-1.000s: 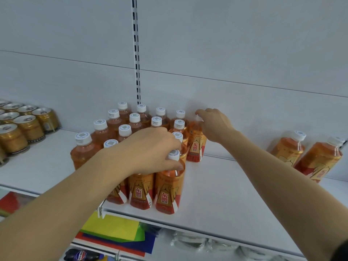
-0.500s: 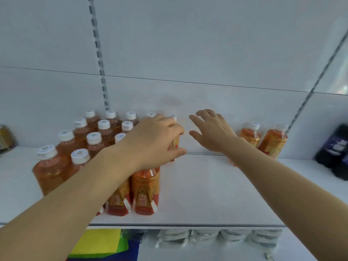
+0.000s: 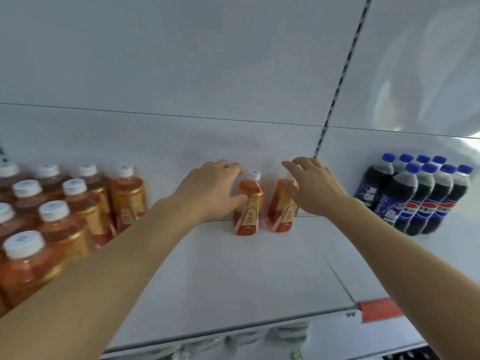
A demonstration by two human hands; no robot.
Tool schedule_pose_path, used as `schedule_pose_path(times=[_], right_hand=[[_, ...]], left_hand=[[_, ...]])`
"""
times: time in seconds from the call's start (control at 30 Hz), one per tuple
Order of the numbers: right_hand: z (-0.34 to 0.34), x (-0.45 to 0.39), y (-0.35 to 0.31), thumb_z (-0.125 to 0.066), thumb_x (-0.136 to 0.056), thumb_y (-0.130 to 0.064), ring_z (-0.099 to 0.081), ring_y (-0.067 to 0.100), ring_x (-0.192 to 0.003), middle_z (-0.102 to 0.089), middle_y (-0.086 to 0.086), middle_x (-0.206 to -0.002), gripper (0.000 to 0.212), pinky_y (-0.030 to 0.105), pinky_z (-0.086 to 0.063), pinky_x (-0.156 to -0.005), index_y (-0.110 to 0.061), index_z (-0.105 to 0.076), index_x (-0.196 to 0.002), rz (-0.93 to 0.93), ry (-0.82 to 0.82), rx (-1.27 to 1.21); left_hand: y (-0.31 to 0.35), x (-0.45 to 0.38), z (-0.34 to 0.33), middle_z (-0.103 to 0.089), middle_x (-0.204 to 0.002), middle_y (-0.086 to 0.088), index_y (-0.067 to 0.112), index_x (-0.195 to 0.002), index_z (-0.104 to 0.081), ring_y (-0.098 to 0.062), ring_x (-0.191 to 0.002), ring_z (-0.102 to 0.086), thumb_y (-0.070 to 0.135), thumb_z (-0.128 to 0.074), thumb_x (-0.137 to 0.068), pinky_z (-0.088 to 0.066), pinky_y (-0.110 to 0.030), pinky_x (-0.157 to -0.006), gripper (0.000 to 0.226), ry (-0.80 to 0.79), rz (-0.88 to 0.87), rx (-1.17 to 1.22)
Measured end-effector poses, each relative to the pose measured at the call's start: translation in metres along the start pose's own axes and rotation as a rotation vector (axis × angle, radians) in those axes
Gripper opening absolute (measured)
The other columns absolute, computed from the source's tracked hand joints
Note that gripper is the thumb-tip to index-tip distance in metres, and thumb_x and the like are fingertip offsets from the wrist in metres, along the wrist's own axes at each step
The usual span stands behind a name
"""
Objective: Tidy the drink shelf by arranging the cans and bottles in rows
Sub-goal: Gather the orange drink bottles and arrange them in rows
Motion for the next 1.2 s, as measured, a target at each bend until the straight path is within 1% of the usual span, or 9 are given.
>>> schedule_pose_path(times=[0.13,0.23,0.33,0.5,0.6,0.77,0.87,1.03,1.2], right_hand=[[-0.015,-0.018,0.032,-0.046,-0.109,-0.049,-0.035,0.032,-0.151,-0.040,0.005,-0.165,0.066,0.052,-0.040,-0.119,-0.029,-0.022,-0.168,0.052,-0.118,-0.056],[-0.027,-0.030,0.041,-0.064,-0.098,-0.049,-0.038,0.034,-0.149,-0.041,0.006,-0.163,0.089,0.052,-0.043,-0.116,-0.031,-0.013,-0.169,0.124,-0.259,-0.068],[-0.041,-0.037,0.046,-0.076,-0.090,-0.048,-0.044,0.035,-0.143,-0.045,0.007,-0.158,0.105,0.051,-0.047,-0.111,-0.034,-0.007,-0.168,0.149,-0.268,-0.097],[-0.054,-0.038,0.053,-0.084,-0.084,-0.043,-0.063,0.033,-0.111,-0.065,0.006,-0.130,0.105,0.048,-0.057,-0.091,-0.045,-0.012,-0.159,0.139,-0.263,-0.237],[-0.045,-0.033,0.052,-0.085,-0.084,-0.046,-0.065,0.031,-0.113,-0.065,0.002,-0.141,0.097,0.043,-0.056,-0.092,-0.042,-0.021,-0.157,0.192,-0.236,-0.227],[-0.030,-0.017,0.016,-0.080,-0.086,-0.059,-0.065,0.025,-0.116,-0.064,-0.006,-0.145,0.099,0.039,-0.056,-0.090,-0.047,-0.015,-0.160,0.295,-0.219,-0.233],[-0.030,-0.009,-0.017,-0.077,-0.086,-0.062,-0.064,0.024,-0.112,-0.065,-0.006,-0.142,0.102,0.040,-0.056,-0.090,-0.048,-0.011,-0.162,0.331,-0.216,-0.296],[-0.028,0.002,-0.081,-0.073,-0.088,-0.064,-0.062,0.024,-0.106,-0.066,-0.004,-0.134,0.099,0.040,-0.056,-0.086,-0.046,-0.009,-0.161,0.375,-0.166,-0.366],[-0.020,0.019,-0.139,-0.073,-0.090,-0.062,-0.053,0.019,-0.095,-0.066,-0.003,-0.126,0.097,0.034,-0.048,-0.080,-0.043,-0.010,-0.161,0.390,-0.153,-0.428]], left_hand=[[0.009,-0.045,-0.037,-0.049,-0.152,-0.004,0.024,-0.155,-0.040,-0.031,-0.134,-0.053,0.056,-0.061,-0.098,-0.050,-0.050,-0.104,0.069,-0.023,0.116,0.018],[0.013,-0.067,-0.059,-0.046,-0.156,-0.004,0.024,-0.159,-0.034,-0.032,-0.133,-0.052,0.056,-0.055,-0.102,-0.052,-0.051,-0.102,0.069,-0.062,0.172,-0.002],[0.015,-0.083,-0.072,-0.056,-0.144,-0.002,0.024,-0.150,-0.044,-0.029,-0.121,-0.059,0.053,-0.060,-0.100,-0.055,-0.047,-0.093,0.059,-0.077,0.186,-0.007],[0.020,-0.095,-0.075,-0.063,-0.122,0.000,0.023,-0.132,-0.056,-0.025,-0.106,-0.060,0.038,-0.060,-0.104,-0.052,-0.040,-0.082,0.031,-0.006,0.202,-0.001],[0.016,-0.085,-0.066,-0.065,-0.116,0.002,0.023,-0.123,-0.059,-0.025,-0.104,-0.061,0.038,-0.060,-0.104,-0.050,-0.039,-0.079,0.024,-0.006,0.219,-0.017],[0.000,-0.043,-0.025,-0.070,-0.114,0.004,0.031,-0.123,-0.067,-0.022,-0.099,-0.061,0.047,-0.069,-0.097,-0.048,-0.036,-0.076,0.031,-0.101,0.302,-0.102],[-0.015,-0.016,-0.002,-0.069,-0.117,0.006,0.037,-0.125,-0.065,-0.022,-0.104,-0.062,0.051,-0.068,-0.095,-0.049,-0.036,-0.079,0.033,-0.181,0.333,-0.165],[-0.056,0.025,0.027,-0.066,-0.104,0.006,0.036,-0.118,-0.065,-0.021,-0.097,-0.061,0.054,-0.069,-0.093,-0.048,-0.036,-0.076,0.031,-0.221,0.369,-0.262],[-0.099,0.045,0.040,-0.067,-0.111,0.002,0.033,-0.119,-0.065,-0.025,-0.101,-0.062,0.050,-0.066,-0.094,-0.053,-0.041,-0.082,0.029,-0.230,0.365,-0.294]])
Point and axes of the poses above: each hand's wrist, its own x-axis away from the middle knuckle, its own z-axis out of the back of the hand, y = z × x, the point moved 2 cm from there along -x, towards the middle knuckle
